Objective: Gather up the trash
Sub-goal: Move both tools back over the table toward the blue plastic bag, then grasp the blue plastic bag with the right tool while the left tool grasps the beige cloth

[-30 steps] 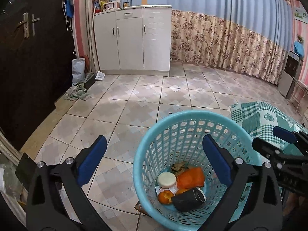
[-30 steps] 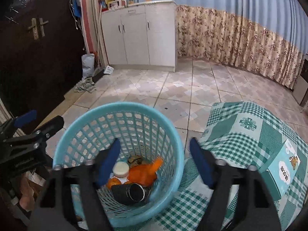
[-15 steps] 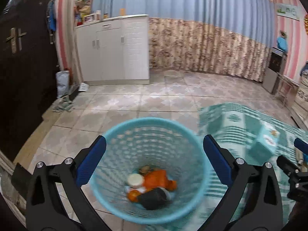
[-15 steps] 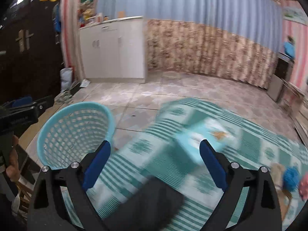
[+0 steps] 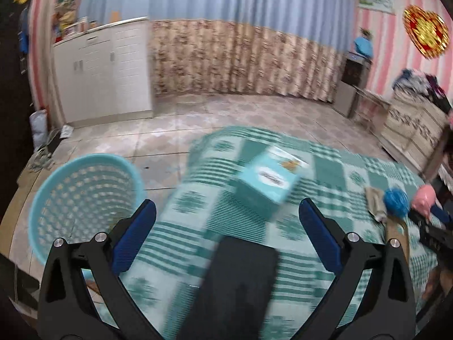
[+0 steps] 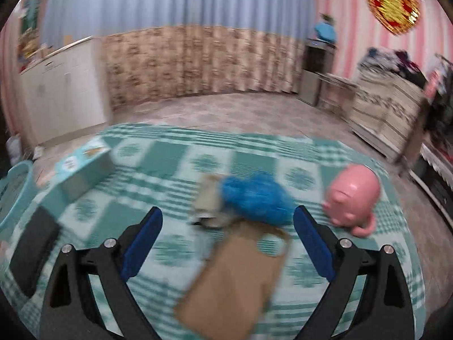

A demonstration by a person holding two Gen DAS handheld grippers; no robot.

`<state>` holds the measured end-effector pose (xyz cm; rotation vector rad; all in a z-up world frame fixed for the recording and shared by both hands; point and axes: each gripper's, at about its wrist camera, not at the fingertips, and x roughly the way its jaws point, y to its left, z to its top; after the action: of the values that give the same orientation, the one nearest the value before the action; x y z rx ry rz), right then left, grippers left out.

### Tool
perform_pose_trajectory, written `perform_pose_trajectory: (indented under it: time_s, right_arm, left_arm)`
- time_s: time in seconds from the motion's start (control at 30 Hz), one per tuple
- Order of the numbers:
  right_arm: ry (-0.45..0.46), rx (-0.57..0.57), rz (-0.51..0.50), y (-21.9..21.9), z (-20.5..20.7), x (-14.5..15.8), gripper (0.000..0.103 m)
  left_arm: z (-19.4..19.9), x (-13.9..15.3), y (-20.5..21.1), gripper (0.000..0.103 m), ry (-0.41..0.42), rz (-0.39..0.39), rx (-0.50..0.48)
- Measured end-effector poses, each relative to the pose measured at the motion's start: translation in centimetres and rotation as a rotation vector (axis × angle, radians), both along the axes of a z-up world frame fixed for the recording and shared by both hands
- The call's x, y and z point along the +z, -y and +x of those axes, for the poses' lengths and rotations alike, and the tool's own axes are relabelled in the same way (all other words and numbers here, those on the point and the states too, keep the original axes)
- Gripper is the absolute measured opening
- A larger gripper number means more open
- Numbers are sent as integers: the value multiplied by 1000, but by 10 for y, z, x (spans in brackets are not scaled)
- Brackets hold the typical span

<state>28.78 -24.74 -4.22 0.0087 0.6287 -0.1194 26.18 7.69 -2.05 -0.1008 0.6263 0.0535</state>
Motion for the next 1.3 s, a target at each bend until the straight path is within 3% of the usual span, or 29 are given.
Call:
perform_pose_trajectory:
  time_s: [0.3, 0.4, 0.47, 0.57, 0.83, 1.1, 1.2, 1.3]
  right_arm:
    - [-47, -18, -9, 37, 37, -28, 87]
    - [-92, 25, 13, 34, 49, -42, 66]
    - [-110, 54, 41, 33, 54, -49, 42]
    - [-60, 69, 70, 35, 48, -42, 25]
    - [84, 5, 76, 55, 17, -1, 24]
    - [87, -42, 94, 79, 14, -3, 24]
    - [80, -45, 114, 82, 15, -6, 24]
    - [75, -45, 112, 82, 16, -8, 24]
  left_arm:
    - [27, -16, 84, 97, -36, 56, -140]
    - [43, -27, 107, 98, -72, 43, -173]
    - [53, -35, 123, 97, -97, 44, -200]
    - [66, -44, 147, 97, -117, 72, -228]
    - [89, -59, 209, 97, -146, 73, -310]
    - [102, -74, 251, 94, -190, 80, -365]
    - [110, -79, 256, 85, -223, 62, -376]
    - [117, -83, 256, 68, -253, 25, -381]
